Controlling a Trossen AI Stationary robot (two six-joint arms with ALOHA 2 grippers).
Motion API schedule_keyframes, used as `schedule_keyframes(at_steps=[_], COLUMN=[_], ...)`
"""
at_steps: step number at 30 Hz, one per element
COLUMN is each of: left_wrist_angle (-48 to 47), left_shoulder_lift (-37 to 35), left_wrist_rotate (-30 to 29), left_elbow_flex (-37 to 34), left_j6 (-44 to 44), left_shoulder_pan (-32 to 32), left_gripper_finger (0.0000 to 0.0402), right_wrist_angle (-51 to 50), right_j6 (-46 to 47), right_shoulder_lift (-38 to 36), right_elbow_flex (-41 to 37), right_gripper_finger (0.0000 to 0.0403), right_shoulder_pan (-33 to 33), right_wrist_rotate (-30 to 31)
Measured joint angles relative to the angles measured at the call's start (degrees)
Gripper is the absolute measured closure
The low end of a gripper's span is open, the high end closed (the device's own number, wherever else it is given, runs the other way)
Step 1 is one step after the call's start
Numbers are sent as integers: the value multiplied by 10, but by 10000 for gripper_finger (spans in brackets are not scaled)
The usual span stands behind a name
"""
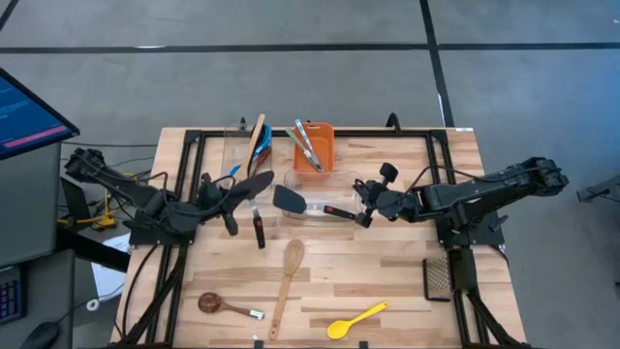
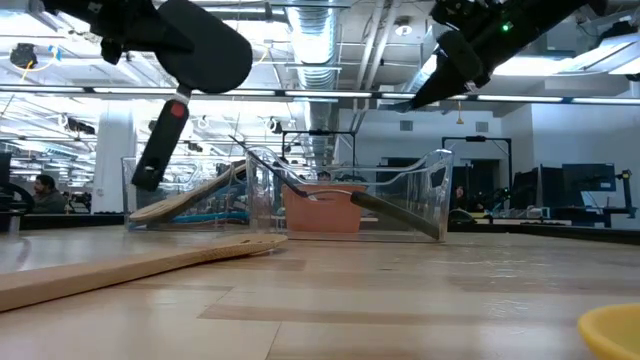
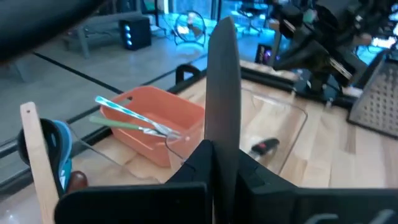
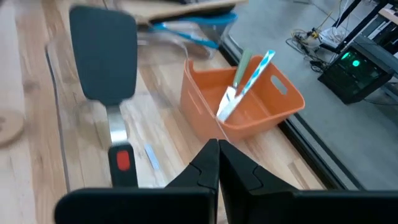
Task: Pick & Place Kitchen Items
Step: Put the black turner spatula into the bottom transparent bin
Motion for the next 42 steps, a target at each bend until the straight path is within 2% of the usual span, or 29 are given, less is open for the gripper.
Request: schedule_keyframes(at_steps=[6, 11, 17, 19, 24, 28, 32, 37, 39, 42], left_wrist_angle=[89, 188, 299, 343, 475, 526, 569, 685, 721, 743], left_shoulder_lift=[0, -5, 26, 51, 129, 160, 193, 245, 263, 281], left_wrist_rotate=[-4, 77, 124, 150, 260, 332, 374, 459, 487, 492], left_elbow_flex=[0, 0, 0, 0, 0, 0, 0, -1, -1, -1], left_j6=[62, 118, 209, 235, 298, 308, 308, 309, 309, 316], left_shoulder_pan=[-3, -3, 13, 31, 102, 170, 221, 262, 273, 284], left_gripper_finger=[402, 401, 401, 401, 401, 401, 401, 401, 401, 401], right_wrist_angle=[41, 42, 44, 50, 70, 70, 102, 185, 215, 268], right_j6=[0, 0, 0, 0, 0, 0, 0, -2, -2, -6], right_shoulder_lift=[0, 0, 0, 0, 0, 0, 0, 5, 18, 44], right_elbow_flex=[0, 0, 0, 0, 0, 0, 0, 0, 0, 0], right_gripper_finger=[403, 403, 403, 403, 403, 403, 403, 403, 403, 403], right_shoulder_pan=[0, 0, -8, -9, -11, -9, -6, -6, -6, -6], right_wrist_rotate=[0, 0, 0, 0, 0, -1, -43, -142, -155, -166])
